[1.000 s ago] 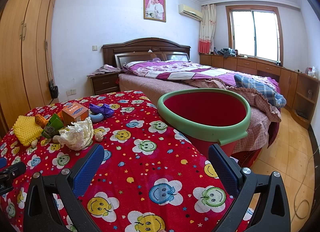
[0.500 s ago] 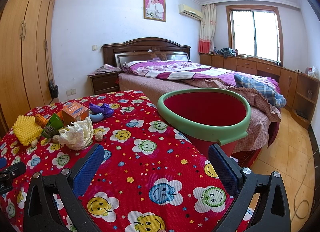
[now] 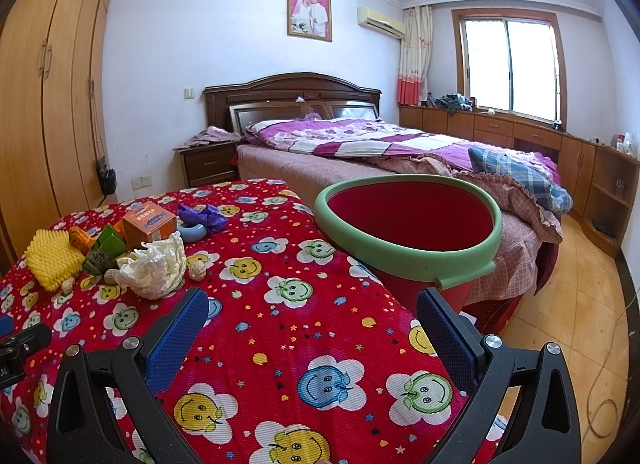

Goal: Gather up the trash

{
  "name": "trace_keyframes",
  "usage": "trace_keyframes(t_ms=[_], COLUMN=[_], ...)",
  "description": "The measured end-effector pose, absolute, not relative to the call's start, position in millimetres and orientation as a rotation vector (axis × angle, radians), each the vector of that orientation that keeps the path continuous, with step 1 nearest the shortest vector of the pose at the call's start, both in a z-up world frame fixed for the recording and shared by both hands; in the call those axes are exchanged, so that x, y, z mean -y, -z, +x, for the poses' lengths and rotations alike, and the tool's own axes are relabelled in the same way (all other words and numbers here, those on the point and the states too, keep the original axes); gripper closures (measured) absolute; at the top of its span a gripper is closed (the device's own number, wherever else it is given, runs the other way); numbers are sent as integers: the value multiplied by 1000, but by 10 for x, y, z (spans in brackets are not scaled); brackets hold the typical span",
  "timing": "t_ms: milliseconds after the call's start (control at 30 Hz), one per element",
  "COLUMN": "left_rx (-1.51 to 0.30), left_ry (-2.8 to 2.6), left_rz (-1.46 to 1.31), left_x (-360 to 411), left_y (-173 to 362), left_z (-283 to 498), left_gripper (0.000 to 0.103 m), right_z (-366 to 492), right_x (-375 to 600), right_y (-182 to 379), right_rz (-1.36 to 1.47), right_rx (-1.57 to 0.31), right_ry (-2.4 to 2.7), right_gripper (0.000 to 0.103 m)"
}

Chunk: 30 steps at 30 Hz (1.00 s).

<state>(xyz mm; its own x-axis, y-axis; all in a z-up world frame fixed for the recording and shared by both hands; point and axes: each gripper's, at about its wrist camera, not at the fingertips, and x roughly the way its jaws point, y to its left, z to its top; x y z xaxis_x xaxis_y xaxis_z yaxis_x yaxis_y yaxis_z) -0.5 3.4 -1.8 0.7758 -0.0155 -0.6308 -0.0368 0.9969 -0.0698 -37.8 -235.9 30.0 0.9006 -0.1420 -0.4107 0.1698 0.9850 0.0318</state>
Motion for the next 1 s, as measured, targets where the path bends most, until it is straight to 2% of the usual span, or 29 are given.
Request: trace_keyframes(t_ms=[233,633,867,933,967,1000], left_rx=[-741,-728,-750,-768,-781,-795], left_ry=[-12,-48,-57,-62,-62,-59], left_rz=[-130,-165,-173,-171,-169,-171], left_x=[-156,-404,-432,-462,-453,-455], left_y=[-30,-385,-431,-358,-320,-279], left_z=[86,294,641,765,816,876], left_gripper=[13,13,13,16,20,28], right_z=[-343,-245,-246,-239,-232,-226], right_x=[2358,2452,2422,2410,2410,2411], right_y=[-286,-307,-369,-379,-377,-375], right_rz=[67,134,125,121,124,127], right_rx=[-424,-500,-504,-498,-494,-494], right_ry=[151,98,55,35,19,1], right_gripper=[0,0,0,0,0,0])
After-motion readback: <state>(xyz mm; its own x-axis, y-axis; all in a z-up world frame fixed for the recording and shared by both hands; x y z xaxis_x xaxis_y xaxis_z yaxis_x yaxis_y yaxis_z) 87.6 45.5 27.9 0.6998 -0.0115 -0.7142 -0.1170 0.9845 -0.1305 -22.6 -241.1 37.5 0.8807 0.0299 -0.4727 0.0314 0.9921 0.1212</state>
